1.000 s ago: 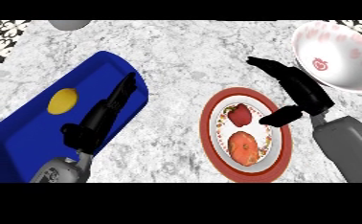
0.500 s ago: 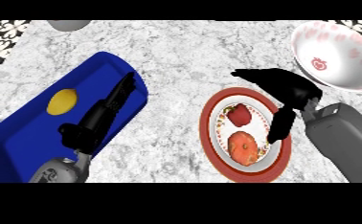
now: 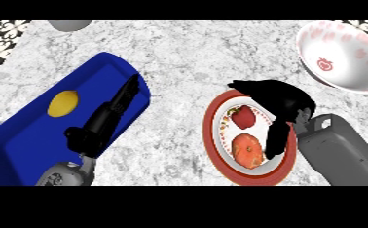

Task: Pick the bell pepper from the plate and place it in the bowl

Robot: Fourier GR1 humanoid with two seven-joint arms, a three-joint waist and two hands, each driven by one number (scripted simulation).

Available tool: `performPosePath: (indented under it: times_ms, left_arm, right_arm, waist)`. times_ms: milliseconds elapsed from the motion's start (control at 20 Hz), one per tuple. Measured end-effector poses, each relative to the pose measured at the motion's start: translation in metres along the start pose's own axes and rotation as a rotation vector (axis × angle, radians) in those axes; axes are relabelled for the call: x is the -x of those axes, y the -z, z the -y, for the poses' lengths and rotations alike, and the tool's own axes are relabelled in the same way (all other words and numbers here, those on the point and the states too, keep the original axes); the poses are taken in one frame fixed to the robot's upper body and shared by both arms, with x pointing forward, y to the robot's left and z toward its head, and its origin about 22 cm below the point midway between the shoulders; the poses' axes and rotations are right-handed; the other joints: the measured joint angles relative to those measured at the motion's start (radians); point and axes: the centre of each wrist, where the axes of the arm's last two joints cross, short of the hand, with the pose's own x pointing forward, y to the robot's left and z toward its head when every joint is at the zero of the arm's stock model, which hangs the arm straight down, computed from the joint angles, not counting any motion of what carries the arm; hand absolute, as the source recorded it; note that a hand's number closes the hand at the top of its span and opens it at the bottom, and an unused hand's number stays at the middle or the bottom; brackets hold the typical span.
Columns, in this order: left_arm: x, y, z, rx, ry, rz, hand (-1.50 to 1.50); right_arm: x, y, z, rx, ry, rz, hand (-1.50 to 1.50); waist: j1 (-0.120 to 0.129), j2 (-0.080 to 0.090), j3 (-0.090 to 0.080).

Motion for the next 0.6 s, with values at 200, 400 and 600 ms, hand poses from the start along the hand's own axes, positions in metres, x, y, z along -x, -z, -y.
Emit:
performPosePath:
  times_ms: [200, 400, 600]
  left_arm:
    - [0.000, 0.005, -0.002, 0.004, -0.007, 0.001, 0.00]
    - [0.000, 0.006, -0.009, 0.004, -0.005, -0.001, 0.00]
    - [-0.001, 0.005, -0.007, 0.002, -0.007, 0.004, 0.00]
  right_arm:
    - [-0.003, -0.002, -0.015, 0.021, -0.019, -0.004, -1.50]
    - [-0.003, 0.001, -0.028, 0.075, -0.031, -0.003, -1.50]
    - [-0.002, 0.001, -0.036, 0.132, -0.038, 0.006, -1.50]
  waist:
    - [-0.001, 0.001, 0.000]
    - [0.000, 0.001, 0.000]
    - [0.001, 0.001, 0.001]
